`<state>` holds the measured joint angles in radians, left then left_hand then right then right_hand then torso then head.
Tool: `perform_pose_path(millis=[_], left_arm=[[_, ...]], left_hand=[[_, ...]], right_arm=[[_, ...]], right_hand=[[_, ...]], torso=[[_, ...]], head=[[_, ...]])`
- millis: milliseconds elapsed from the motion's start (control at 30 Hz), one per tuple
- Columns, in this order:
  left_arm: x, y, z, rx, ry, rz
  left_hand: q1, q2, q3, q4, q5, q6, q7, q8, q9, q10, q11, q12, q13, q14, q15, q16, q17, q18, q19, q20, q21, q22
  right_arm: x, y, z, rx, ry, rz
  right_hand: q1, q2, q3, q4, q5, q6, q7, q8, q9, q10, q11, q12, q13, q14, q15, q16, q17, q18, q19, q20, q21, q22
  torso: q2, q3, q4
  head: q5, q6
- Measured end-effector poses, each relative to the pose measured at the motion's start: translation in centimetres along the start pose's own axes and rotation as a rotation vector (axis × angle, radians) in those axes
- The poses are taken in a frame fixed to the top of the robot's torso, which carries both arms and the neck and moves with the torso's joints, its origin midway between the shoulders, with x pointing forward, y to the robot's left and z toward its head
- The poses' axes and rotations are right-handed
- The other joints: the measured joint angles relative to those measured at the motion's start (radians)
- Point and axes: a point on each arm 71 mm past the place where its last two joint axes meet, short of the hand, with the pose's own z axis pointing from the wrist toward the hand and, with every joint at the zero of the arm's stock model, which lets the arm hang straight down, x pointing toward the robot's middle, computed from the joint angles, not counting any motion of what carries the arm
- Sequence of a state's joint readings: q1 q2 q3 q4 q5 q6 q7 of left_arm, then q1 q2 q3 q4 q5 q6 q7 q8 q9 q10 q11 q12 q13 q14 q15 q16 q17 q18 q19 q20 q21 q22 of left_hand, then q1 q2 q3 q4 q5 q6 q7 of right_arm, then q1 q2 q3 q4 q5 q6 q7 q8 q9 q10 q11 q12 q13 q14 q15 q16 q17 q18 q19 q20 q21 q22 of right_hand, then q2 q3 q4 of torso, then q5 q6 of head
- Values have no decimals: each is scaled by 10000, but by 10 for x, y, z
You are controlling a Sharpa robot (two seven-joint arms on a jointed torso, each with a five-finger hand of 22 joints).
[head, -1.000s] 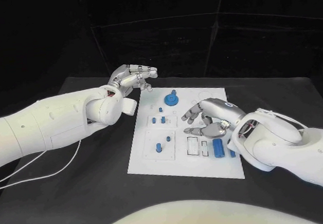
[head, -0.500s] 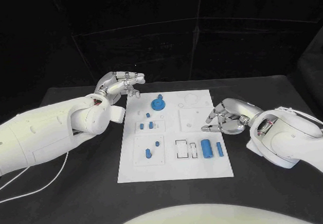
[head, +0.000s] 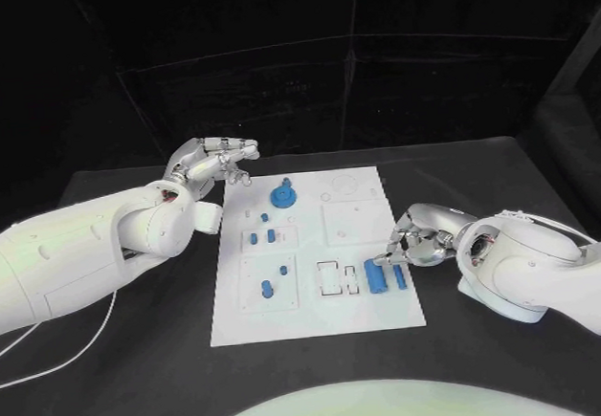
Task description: Assemble the parts on the task board
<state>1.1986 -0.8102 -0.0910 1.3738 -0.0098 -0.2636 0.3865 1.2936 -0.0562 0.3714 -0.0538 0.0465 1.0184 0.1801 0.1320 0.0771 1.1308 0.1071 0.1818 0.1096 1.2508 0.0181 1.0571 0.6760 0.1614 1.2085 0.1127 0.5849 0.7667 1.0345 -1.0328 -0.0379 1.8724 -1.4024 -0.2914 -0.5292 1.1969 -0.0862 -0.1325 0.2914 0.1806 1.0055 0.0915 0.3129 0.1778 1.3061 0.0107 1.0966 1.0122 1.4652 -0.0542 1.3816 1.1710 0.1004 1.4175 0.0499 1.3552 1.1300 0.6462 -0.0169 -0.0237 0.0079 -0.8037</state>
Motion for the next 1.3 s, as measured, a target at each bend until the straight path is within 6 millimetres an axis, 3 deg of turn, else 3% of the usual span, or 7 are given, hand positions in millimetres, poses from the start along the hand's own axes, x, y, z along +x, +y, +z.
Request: perform_pose_path(millis=[200, 367, 700, 1033, 1200, 1300], left_arm=[[0, 0, 0, -3, -8, 4], [-1, 0, 0, -6, -18, 9], [-1, 0, 0, -13, -25, 13], [-2, 1, 0, -33, -26, 16], [-2, 1, 0, -41, -29, 17], [-2, 1, 0, -46, -23, 14]], left_hand=[[0, 0, -29, -29, 0, 0, 0, 0, 0, 0, 0, 0, 9, 0, 0, 0, 0, 0, 0, 0, 0, -14], [0, 0, -29, -29, 0, 0, 0, 0, 0, 0, 0, 0, 9, 0, 0, 0, 0, 0, 0, 0, 0, -13], [0, 0, -29, -29, 0, 0, 0, 0, 1, 0, 0, 0, 8, 0, 0, 0, 1, 0, 0, 0, 0, -13], [0, 0, -28, -29, 0, 0, 0, 0, 1, 0, 0, 0, 7, 0, 0, 0, 1, 0, 0, 0, 0, -12], [0, 0, -28, -29, 0, 0, 0, 0, 1, 0, 0, 0, 7, 0, 0, 0, 1, 0, 0, 0, 0, -11], [0, 0, -57, -1, 0, 0, 0, 0, 1, -35, -36, 0, 7, -36, 36, 0, -13, -1, 0, 0, 0, -21]], right_arm=[[14, 7, 2, -85, 270, -115], [17, 7, 5, -53, 314, -249], [22, 6, 11, 136, 500, -656], [33, 17, 17, -10, 755, -932], [34, 19, 19, -57, 723, -1011], [34, 20, 19, -87, 705, -991]], right_hand=[[72, 69, -176, -17, 322, -78, -4, 238, 225, 143, 0, 427, 608, 0, 1, 262, 482, 1, 0, 0, 0, 49], [95, 91, -241, -7, 346, -112, -38, 407, 382, 143, 0, 564, 846, -1, 1, 326, 623, 1, 0, 0, 37, 62], [97, 93, -303, 0, 346, -145, -72, 464, 499, 142, 0, 564, 890, -1, 2, 326, 681, 1, -1, 0, 37, 71], [298, 292, -332, -27, 567, -268, -50, 629, 744, 142, 0, 564, 1023, -1, 2, 363, 738, 2, -1, 0, 37, 109], [509, 436, -391, -56, 1081, -398, -33, 781, 907, 141, 0, 564, 1116, -1, 2, 363, 738, 3, -1, 0, 37, 123], [857, 524, -353, -144, 1930, -516, -44, 851, 1005, 102, -36, 481, 1082, 2, -1, 363, 712, 2, -1, 0, 37, 106]], torso=[[9, 0, 4], [9, -5, 5], [6, -11, 5], [5, -12, 17], [3, -19, 13], [-1, -23, 10]], head=[[3, -23], [11, -41], [1, -63], [46, -82], [78, -101], [85, -110]])
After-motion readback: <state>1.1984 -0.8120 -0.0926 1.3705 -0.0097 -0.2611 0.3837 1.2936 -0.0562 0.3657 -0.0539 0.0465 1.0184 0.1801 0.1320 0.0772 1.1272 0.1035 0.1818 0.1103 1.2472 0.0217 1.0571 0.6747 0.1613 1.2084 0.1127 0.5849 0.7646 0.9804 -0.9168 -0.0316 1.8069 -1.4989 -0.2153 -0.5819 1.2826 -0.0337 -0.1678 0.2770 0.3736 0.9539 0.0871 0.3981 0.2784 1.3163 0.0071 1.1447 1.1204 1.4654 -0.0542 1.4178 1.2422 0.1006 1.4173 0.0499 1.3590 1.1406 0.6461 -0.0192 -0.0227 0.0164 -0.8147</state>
